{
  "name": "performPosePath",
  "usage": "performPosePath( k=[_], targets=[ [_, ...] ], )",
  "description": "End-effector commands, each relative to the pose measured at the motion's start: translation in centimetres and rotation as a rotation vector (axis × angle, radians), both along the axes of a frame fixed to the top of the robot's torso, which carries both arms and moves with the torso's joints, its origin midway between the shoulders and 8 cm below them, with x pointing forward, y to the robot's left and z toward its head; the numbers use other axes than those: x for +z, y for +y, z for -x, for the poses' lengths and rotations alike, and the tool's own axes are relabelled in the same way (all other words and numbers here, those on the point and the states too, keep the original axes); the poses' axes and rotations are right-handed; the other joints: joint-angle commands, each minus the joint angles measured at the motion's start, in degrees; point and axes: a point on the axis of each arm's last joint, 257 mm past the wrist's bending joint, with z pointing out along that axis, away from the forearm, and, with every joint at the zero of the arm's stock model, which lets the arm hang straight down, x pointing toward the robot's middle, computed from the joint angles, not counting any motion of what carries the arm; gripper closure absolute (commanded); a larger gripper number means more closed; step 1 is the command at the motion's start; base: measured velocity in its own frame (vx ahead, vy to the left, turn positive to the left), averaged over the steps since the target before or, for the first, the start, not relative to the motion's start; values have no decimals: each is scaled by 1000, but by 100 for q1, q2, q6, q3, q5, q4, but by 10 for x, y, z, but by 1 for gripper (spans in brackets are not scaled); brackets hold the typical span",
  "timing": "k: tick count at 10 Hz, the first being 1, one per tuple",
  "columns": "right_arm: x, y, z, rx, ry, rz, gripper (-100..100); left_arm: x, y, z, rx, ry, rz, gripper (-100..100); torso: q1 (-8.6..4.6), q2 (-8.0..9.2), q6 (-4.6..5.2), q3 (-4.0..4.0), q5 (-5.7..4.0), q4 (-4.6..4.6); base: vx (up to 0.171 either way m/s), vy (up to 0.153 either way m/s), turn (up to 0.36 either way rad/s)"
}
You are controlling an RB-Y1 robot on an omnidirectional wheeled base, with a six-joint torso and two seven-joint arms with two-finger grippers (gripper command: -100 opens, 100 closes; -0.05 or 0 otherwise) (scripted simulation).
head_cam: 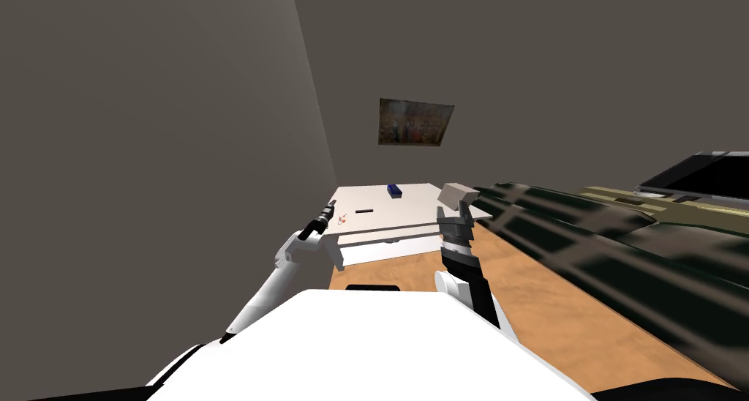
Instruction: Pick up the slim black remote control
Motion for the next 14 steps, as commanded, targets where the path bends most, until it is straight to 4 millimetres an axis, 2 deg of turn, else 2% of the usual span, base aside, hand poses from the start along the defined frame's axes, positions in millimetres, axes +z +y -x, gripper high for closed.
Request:
performPosePath(
  k=[1,2,3,4,5,6,7,9,10,12,13,14],
  targets=[
    [0,0,0,0,0,0,0,-6,13,-13,19,46,-13,-100,0,0,0,0,0,0,-24,10,-118],
    [0,0,0,0,0,0,0,-17,17,-14,29,72,-12,-100,-2,0,4,0,-1,0,-25,17,-79],
    [0,0,0,0,0,0,0,-16,29,-25,45,95,-21,-100,0,0,1,0,0,0,-35,25,-120],
    [0,0,0,0,0,0,0,-30,35,-25,61,136,-20,-100,3,3,3,1,0,1,-28,23,-83],
    [0,0,0,0,0,0,0,-27,47,-33,77,152,-26,-100,3,3,0,1,1,0,-36,25,-147],
    [0,0,0,0,0,0,0,-40,53,-34,94,193,-25,-100,3,4,3,2,0,1,-27,23,-79],
    [0,0,0,0,0,0,0,-34,65,-42,112,207,-27,-100,2,2,0,1,1,0,-33,20,-138],
    [0,0,0,0,0,0,0,-53,75,-41,136,263,-24,-100,1,1,0,0,0,0,-14,14,-48],
    [0,0,0,0,0,0,0,-46,88,-50,162,286,-21,-100,-2,-5,-2,-3,0,-2,-10,8,-174],
    [0,0,0,0,0,0,0,-62,96,-46,180,325,-19,-100,-1,-4,-1,-3,0,-2,-11,12,-41],
    [0,0,0,0,0,0,0,-57,110,-52,209,354,-11,-100,-2,-4,-3,-3,0,-2,-15,10,-207],
    [0,0,0,0,0,0,0,-69,116,-49,224,383,-8,-100,-3,-4,5,-2,-1,-1,-15,19,-101]
  ],
)
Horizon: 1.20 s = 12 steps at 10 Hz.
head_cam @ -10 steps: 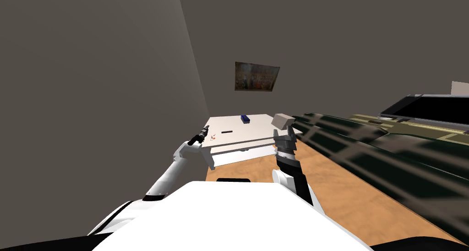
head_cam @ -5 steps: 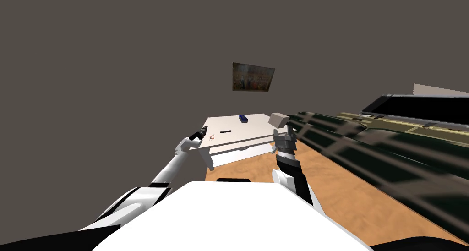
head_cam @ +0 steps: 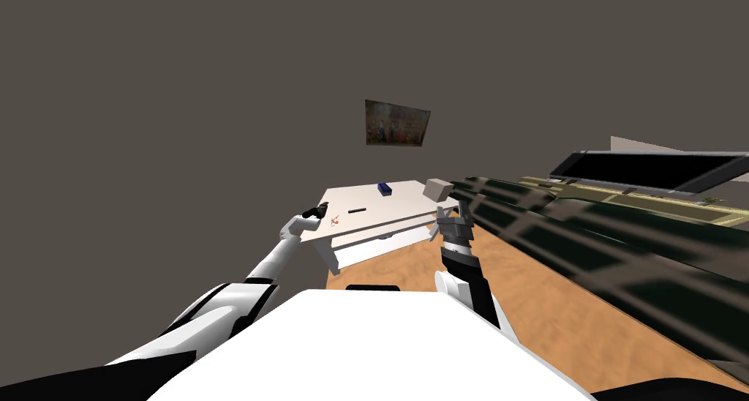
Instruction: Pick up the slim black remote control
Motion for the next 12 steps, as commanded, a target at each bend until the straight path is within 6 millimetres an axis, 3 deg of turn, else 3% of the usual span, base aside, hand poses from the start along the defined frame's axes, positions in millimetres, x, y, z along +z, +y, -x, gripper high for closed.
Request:
performPosePath(
  k=[1,2,3,4,6,8,9,11,12],
  targets=[
    [0,0,0,0,0,0,0,5,19,-5,43,32,11,-100,0,0,0,0,0,0,-19,17,-183],
    [0,0,0,0,0,0,0,-10,27,1,65,77,16,-100,0,1,5,1,-1,2,-15,17,-88],
    [0,0,0,0,0,0,0,2,38,-6,92,81,28,-100,0,1,-1,1,0,1,-16,12,-174],
    [0,0,0,0,0,0,0,-17,48,3,119,134,35,-100,-2,0,4,1,-2,1,-10,15,-135],
    [0,0,0,0,0,0,0,-10,60,1,156,159,54,-100,-2,-2,-2,-1,0,0,-4,8,-91],
    [0,0,0,0,0,0,0,-24,68,8,177,193,60,-100,-3,-3,0,-2,-1,0,-3,10,-69],
    [0,0,0,0,0,0,0,-13,77,5,210,211,82,-100,-3,-3,-3,-2,0,-1,-6,2,-224],
    [0,0,0,0,0,0,0,-29,86,14,235,247,90,-100,-12,0,-2,0,-3,0,-10,-11,-36],
    [0,0,0,0,0,0,0,-26,98,15,279,273,120,-100,-6,-3,-2,-1,-1,0,-43,-34,-142]
  ],
)
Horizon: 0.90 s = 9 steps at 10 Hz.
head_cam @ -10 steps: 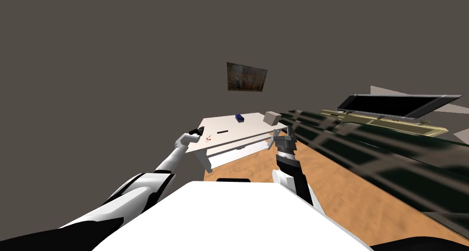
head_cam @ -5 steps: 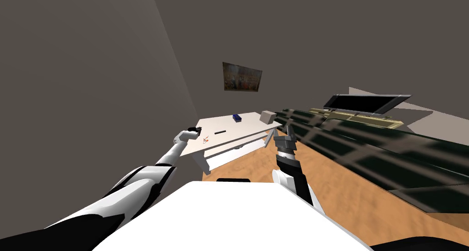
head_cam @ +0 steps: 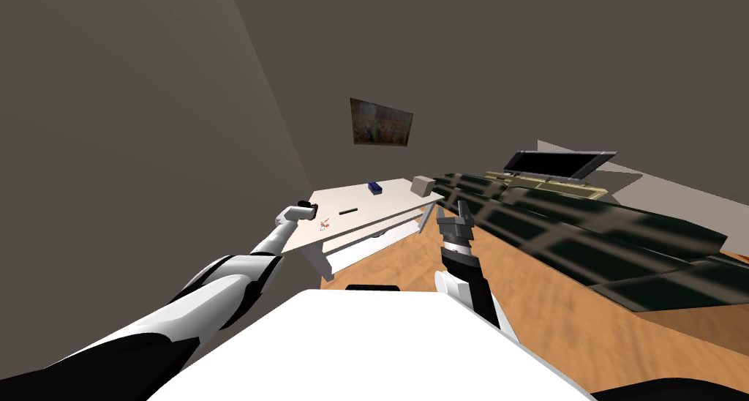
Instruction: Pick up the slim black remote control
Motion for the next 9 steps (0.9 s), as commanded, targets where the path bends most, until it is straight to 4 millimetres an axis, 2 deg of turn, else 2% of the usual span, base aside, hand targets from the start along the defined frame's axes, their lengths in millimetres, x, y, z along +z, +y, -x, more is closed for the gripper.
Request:
performPosePath(
  k=[1,2,3,4,5,9],
  targets=[
    [0,0,0,0,0,0,0,-8,10,10,39,44,23,-100,0,0,0,0,0,0,-31,-24,-101],
    [0,0,0,0,0,0,0,4,16,7,72,48,49,-100,2,0,-4,1,0,1,-37,-29,-122],
    [0,0,0,0,0,0,0,-8,21,16,91,81,58,-100,-1,2,-1,2,-1,1,-28,-22,-93],
    [0,0,0,0,0,0,0,0,28,15,129,90,90,-100,3,0,-4,0,0,0,-25,-19,-81],
    [0,0,0,0,0,0,0,-18,34,30,157,139,103,-100,3,-2,-3,0,0,1,12,-15,-62],
    [0,0,0,0,0,0,0,-19,34,31,159,142,104,-100,9,-7,-5,-3,2,-1,-6,-7,-27]
  ],
)
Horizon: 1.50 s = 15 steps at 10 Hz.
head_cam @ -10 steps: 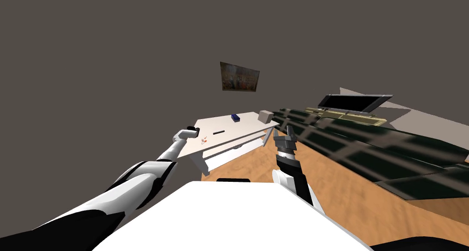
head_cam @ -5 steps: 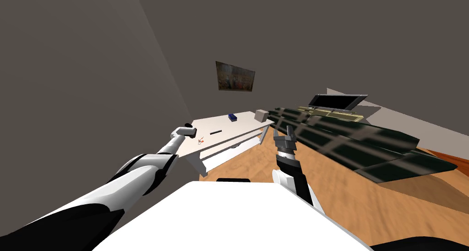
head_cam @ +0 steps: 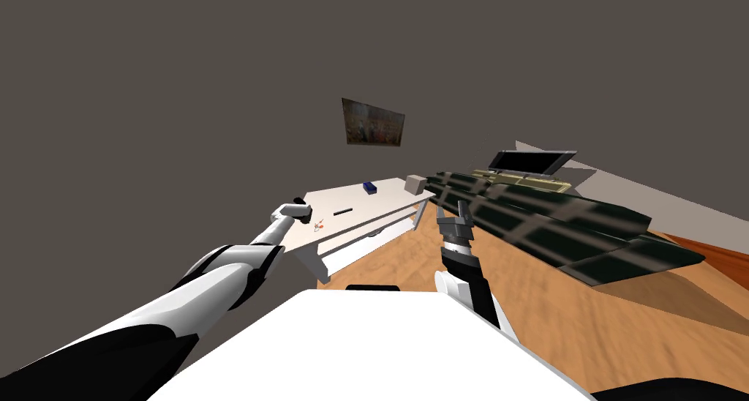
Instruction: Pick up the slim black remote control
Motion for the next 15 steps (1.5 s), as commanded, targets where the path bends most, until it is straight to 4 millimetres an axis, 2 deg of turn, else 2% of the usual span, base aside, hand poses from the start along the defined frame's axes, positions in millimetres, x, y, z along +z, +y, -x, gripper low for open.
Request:
performPosePath(
  k=[1,4,6,8,15],
  targets=[
    [0,0,0,0,0,0,0,0,0,0,0,0,0,-100,0,0,0,0,0,0,0,0,0],
    [0,0,0,0,0,0,0,0,0,0,0,0,0,-100,5,-4,-1,-3,1,-1,2,1,6],
    [0,0,0,0,0,0,0,23,16,-5,65,-47,58,-100,-11,-4,2,-2,-3,0,6,-61,-96],
    [0,0,0,0,0,0,0,28,23,1,116,-44,113,-100,-31,-15,4,-8,-8,-3,51,-77,-150],
    [0,0,0,0,0,0,0,14,24,34,232,40,266,-100,-13,-28,1,-17,-3,-7,70,-37,-125]
  ],
)
